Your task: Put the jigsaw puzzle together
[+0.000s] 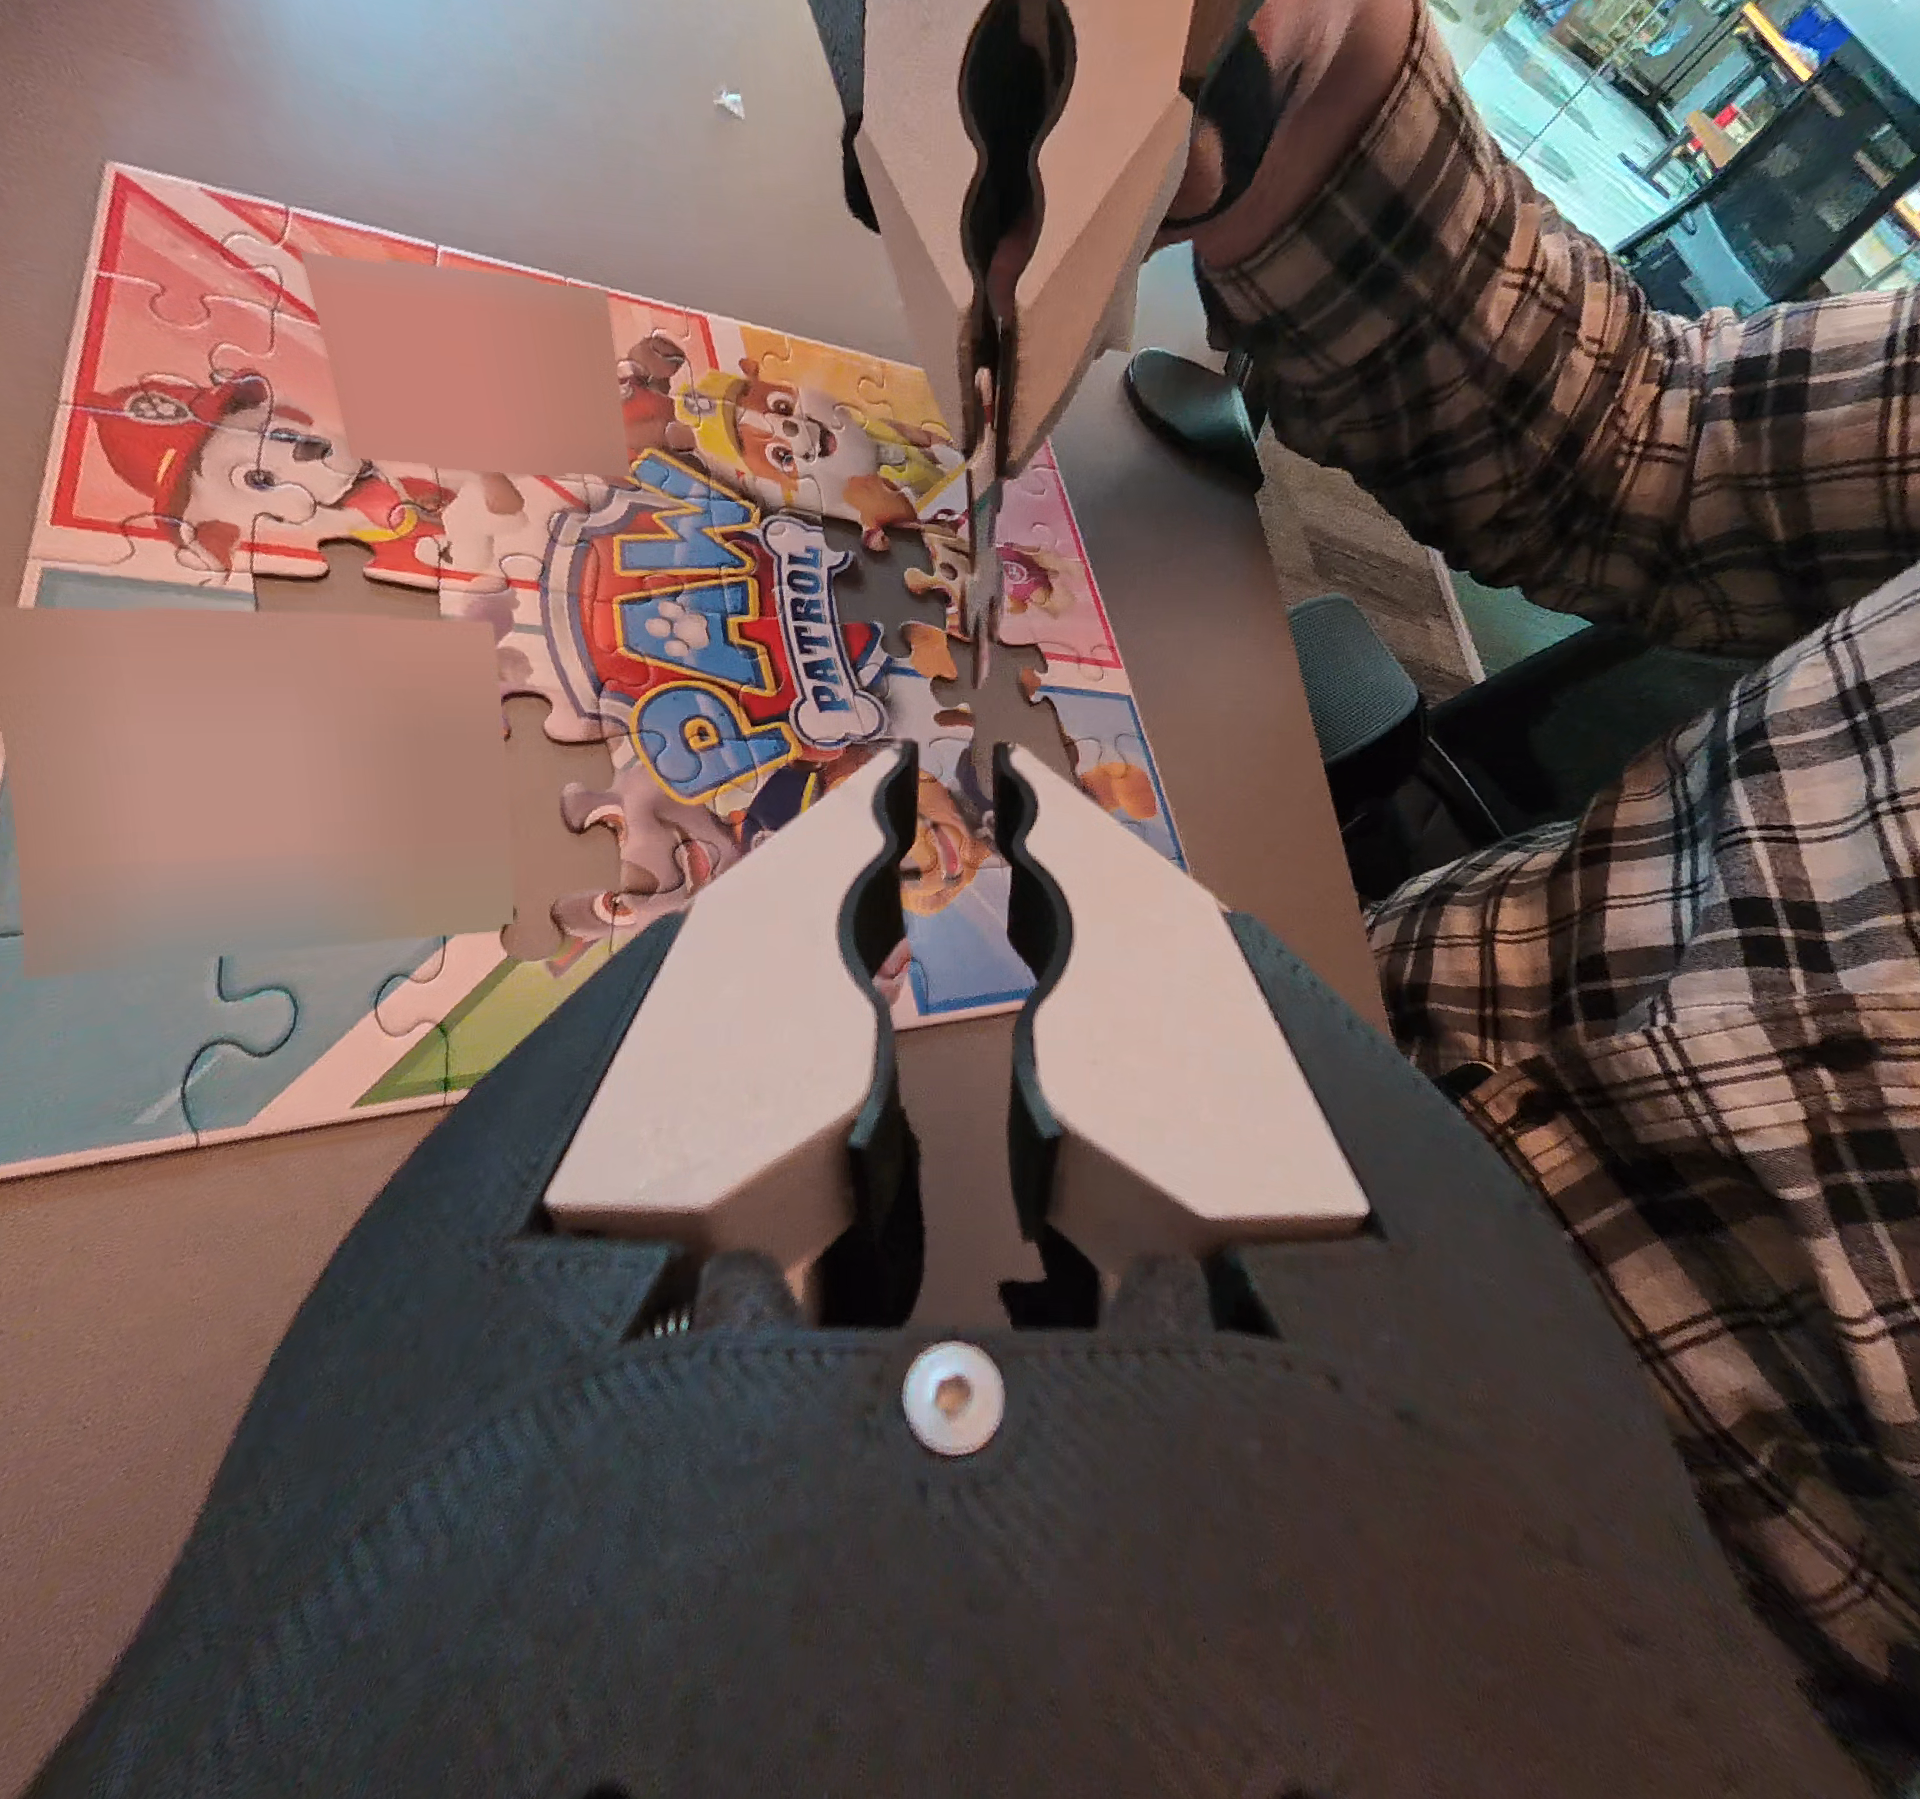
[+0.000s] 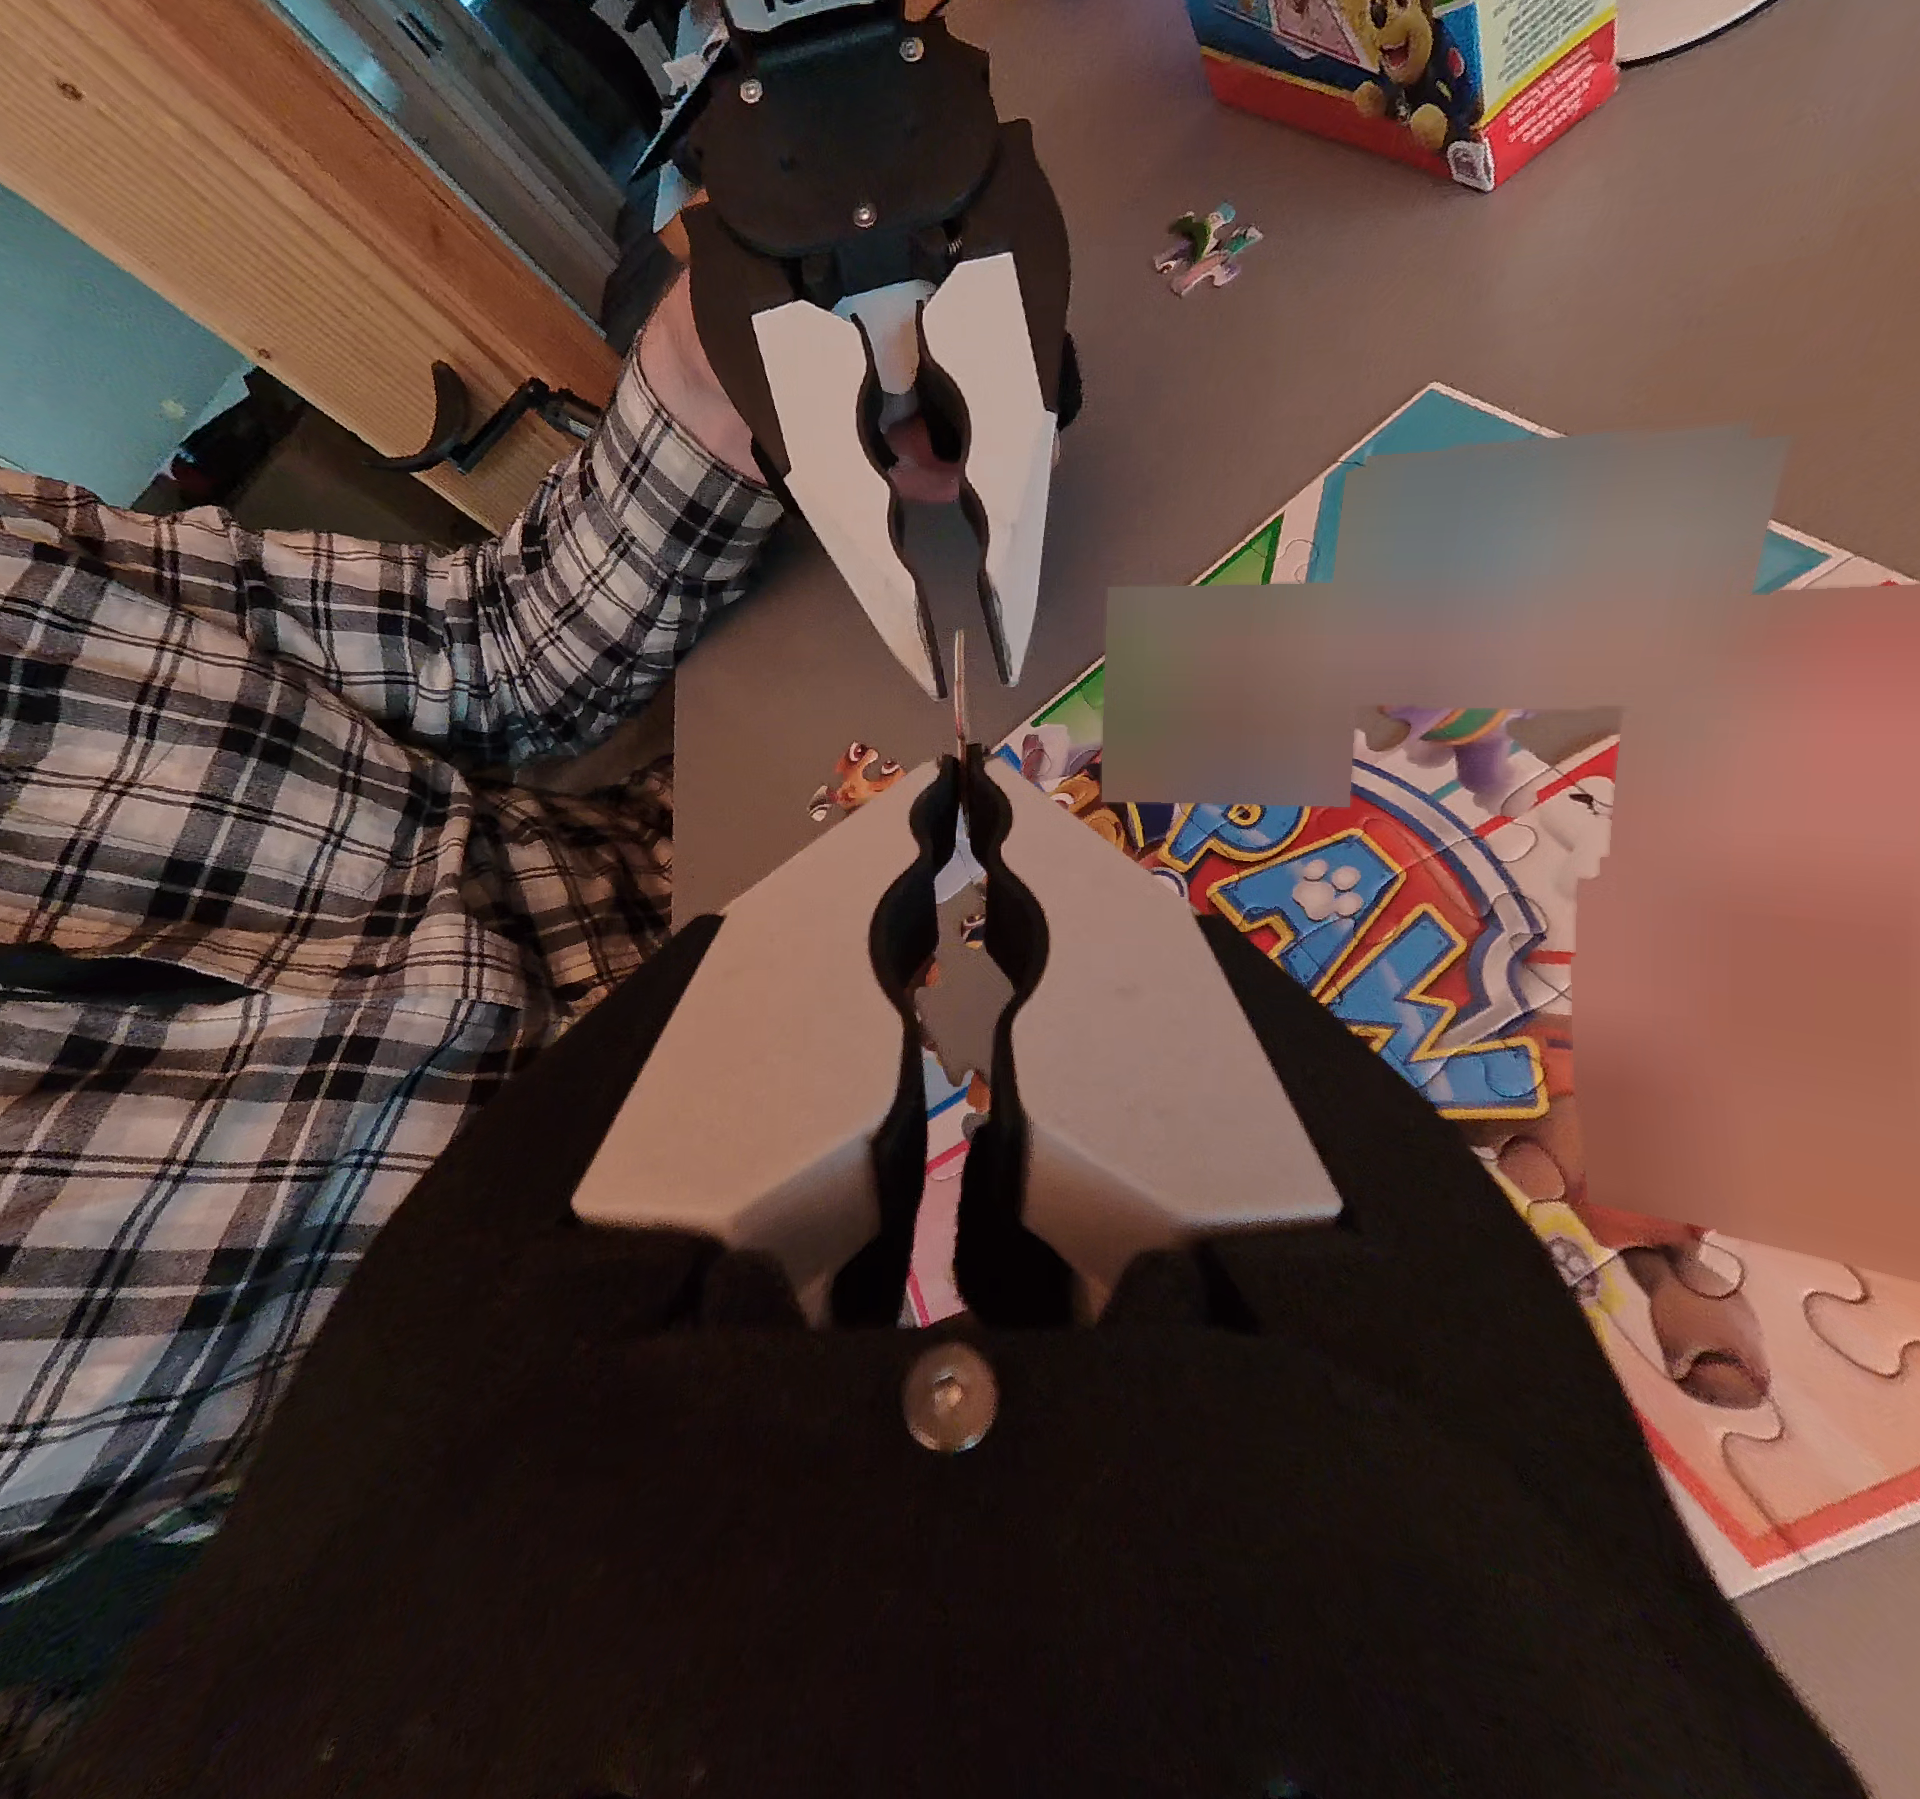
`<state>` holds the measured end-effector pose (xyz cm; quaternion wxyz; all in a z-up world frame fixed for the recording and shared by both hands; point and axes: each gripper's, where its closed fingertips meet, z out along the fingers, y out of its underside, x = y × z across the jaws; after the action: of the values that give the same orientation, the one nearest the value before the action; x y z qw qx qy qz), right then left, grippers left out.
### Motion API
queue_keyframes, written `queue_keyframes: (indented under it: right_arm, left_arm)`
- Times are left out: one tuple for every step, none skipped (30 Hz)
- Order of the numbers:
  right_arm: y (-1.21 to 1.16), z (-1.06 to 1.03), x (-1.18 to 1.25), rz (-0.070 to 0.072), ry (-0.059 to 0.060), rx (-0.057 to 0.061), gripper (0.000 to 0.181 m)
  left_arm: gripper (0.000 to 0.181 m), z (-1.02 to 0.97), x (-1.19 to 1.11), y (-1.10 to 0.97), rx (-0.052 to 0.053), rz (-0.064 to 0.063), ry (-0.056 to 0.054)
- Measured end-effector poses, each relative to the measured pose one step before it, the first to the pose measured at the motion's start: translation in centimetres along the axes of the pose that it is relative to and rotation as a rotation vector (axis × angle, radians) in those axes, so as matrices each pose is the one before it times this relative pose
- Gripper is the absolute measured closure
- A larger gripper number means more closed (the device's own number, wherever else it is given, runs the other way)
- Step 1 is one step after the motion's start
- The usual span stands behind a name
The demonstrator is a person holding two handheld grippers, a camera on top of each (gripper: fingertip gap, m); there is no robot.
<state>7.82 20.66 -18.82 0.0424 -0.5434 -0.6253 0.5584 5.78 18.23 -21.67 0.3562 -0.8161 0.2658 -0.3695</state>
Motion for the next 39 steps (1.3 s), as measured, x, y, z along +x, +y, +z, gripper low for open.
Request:
queue_keyframes:
  right_arm:
    - [0.133,-0.004,-0.273,0.0042,-0.0096,-0.0023,0.181]
    - [0.19,0.038,-0.251,-0.0012,-0.0065,-0.0078,0.181]
    - [0.223,0.054,-0.149,-0.0028,0.0013,-0.013,0.181]
    - [0.155,0.071,-0.182,-0.0021,-0.001,-0.0104,0.181]
    - [0.082,0.081,-0.286,-0.0007,-0.0088,-0.009,0.181]
    - [0.18,0.126,-0.213,-0.0019,-0.0051,-0.018,0.181]
    - [0.256,0.141,-0.071,-0.0059,0.0054,-0.026,0.181]
    - [0.22,0.129,-0.034,-0.0061,0.0079,-0.0258,0.181]
    - [0.346,0.185,-0.076,-0.0058,0.005,-0.0357,0.181]
    - [0.465,0.243,-0.118,-0.0096,0.0034,-0.0458,0.181]
    - [0.423,0.271,-0.188,-0.0071,-0.0021,-0.0444,0.181]
    - [0.3,0.257,-0.177,-0.0047,-0.0035,-0.038,0.181]
    - [0.091,0.169,-0.099,-0.0063,-0.0002,-0.024,0.181]
    - [-0.128,0.068,-0.097,-0.0022,-0.002,-0.0093,0.181]
    - [-0.079,0.018,-0.084,-0.0003,-0.0033,-0.0085,0.181]
    - [-0.044,-0.013,0.004,-0.003,0.0039,-0.0082,0.181]
    - [-0.157,-0.066,0.058,-0.0022,0.0057,0.0035,0.181]
    - [-0.203,-0.099,-0.063,0.0019,-0.0031,0.0103,0.181]
    - [-0.137,-0.1,-0.085,0.0006,-0.0046,0.0091,0.181]
    - [-0.123,-0.088,-0.073,-0.0004,-0.0022,0.0105,0.181]
    - [-0.17,-0.079,-0.018,0.0005,0.0009,0.0154,0.181]
    - [-0.24,-0.11,0.084,0.0016,0.0077,0.0214,0.181]
    - [-0.283,-0.118,0.03,-0.0015,0.0048,0.0263,0.181]
    - [-0.336,-0.137,-0.087,-0.0086,0.0005,0.0319,0.181]
    - [-0.376,-0.184,0.044,-0.0029,0.008,0.0376,0.181]
    - [-0.432,-0.268,0.116,0.006,0.0096,0.0452,0.181]
    - [-0.532,-0.349,0.069,0.007,0.0068,0.056,0.18]
    - [-0.538,-0.454,0.187,0.0089,0.0133,0.0616,0.175]
    - [-0.408,-0.482,0.298,0.0058,0.0202,0.0572,0.171]
    - [-0.165,-0.442,0.281,0.0012,0.0192,0.0434,0.17]
    - [-0.056,-0.425,0.325,0.0054,0.0199,0.0361,0.167]
    - [-0.085,-0.408,0.104,0.0094,0.0045,0.0383,0.164]
    - [0.028,-0.238,-0.342,0.012,-0.0237,0.0291,0.167]
    - [0.179,0.057,-0.403,0.0092,-0.0258,0.0168,0.169]
    - [0.402,0.318,-0.141,0.0061,-0.0086,-0.0019,0.169]
    - [0.466,0.437,-0.176,-0.0012,-0.0088,-0.0128,0.171]
    - [0.219,0.37,-0.338,-0.0066,-0.0167,-0.0035,0.176]
    - [-0.062,0.203,-0.317,-0.0091,-0.0119,0.0064,0.18]
    - [-0.111,0.024,-0.087,-0.0104,0.0034,0.0017,0.181]
  left_arm:
    - [0.168,0.051,0.213,-0.172,0.0082,0.0095,0.0023]
    - [0.167,0.098,0.192,-0.198,0.0079,0.0098,0.0025]
    - [0.168,0.065,0.163,-0.24,0.0096,0.0115,0.0021]
    - [0.168,0.059,0.163,-0.229,0.01,0.0079,0.004]
    - [0.169,0.041,0.281,-0.194,0.0089,0.0061,0.0112]
    - [0.169,0.022,0.186,-0.12,0.0051,0.008,0.0055]
    - [0.169,0.032,0.07,0.029,-0.0031,0.0107,-0.003]
    - [0.169,0.04,0.088,0.017,-0.0013,0.008,-0.0012]
    - [0.17,0.049,0.139,0.036,-0.0023,0.0004,0.004]
    - [0.17,0.045,0.098,0.128,-0.0071,-0.0002,0.002]
    - [0.17,0.021,0.045,0.241,-0.0139,0.0,-0.0007]
    - [0.17,0.027,0.036,0.204,-0.0115,0.0044,-0.0017]
    - [0.17,0.015,0.17,0.045,-0.0022,0.005,0.0058]
    - [0.17,0.045,0.381,-0.053,0.0025,0.0058,0.0167]
    - [0.17,0.102,0.419,-0.018,-0.0001,0.0094,0.0171]
    - [0.17,0.154,0.314,0.06,-0.0065,0.0078,0.0102]
    - [0.17,0.183,0.121,0.149,-0.0115,0.0047,0.0016]
    - [0.171,0.161,0.025,0.111,-0.008,0.0039,-0.0018]
    - [0.177,0.114,0.137,0.024,-0.0013,0.0034,0.0073]
    - [0.18,0.085,0.052,-0.033,0.003,0.0018,0.0032]
    - [0.18,0.045,-0.082,-0.014,0.0026,-0.0027,-0.0033]
    - [0.181,0.024,-0.125,-0.067,0.0061,-0.0074,-0.004]
    - [0.18,0.025,-0.059,-0.103,0.009,-0.0061,0.0004]
    - [0.181,-0.016,-0.064,-0.16,0.0124,-0.0048,-0.0023]
    - [0.181,-0.13,-0.133,-0.311,0.0218,-0.0073,-0.0065]
    - [0.181,-0.233,-0.172,-0.446,0.0312,-0.0082,-0.0067]
    - [0.181,-0.252,0.06,-0.425,0.03,-0.0081,0.0097]
    - [0.181,-0.235,-0.03,-0.486,0.0334,-0.0035,0.0017]
    - [0.181,-0.199,-0.147,-0.431,0.0311,-0.0092,-0.004]
    - [0.181,-0.123,-0.074,-0.306,0.024,-0.0107,0.0023]
    - [0.181,-0.099,-0.03,-0.376,0.0278,-0.0075,0.0028]
    - [0.181,-0.086,0.061,-0.444,0.0307,-0.0086,0.0081]
    - [0.181,-0.014,0.163,-0.312,0.0234,-0.0093,0.0143]
    - [0.181,0.061,0.125,-0.27,0.0201,-0.001,0.0075]
    - [0.181,0.14,0.108,-0.199,0.0146,0.0011,0.003]
    - [0.181,0.217,0.031,0.054,0.0002,-0.0021,0.0]
    - [0.181,0.191,-0.068,0.085,-0.0002,0.0005,-0.0055]
    - [0.181,0.114,0.177,-0.081,0.0108,-0.0006,0.0109]
    - [0.181,0.035,0.154,-0.016,0.0046,-0.0054,0.0094]
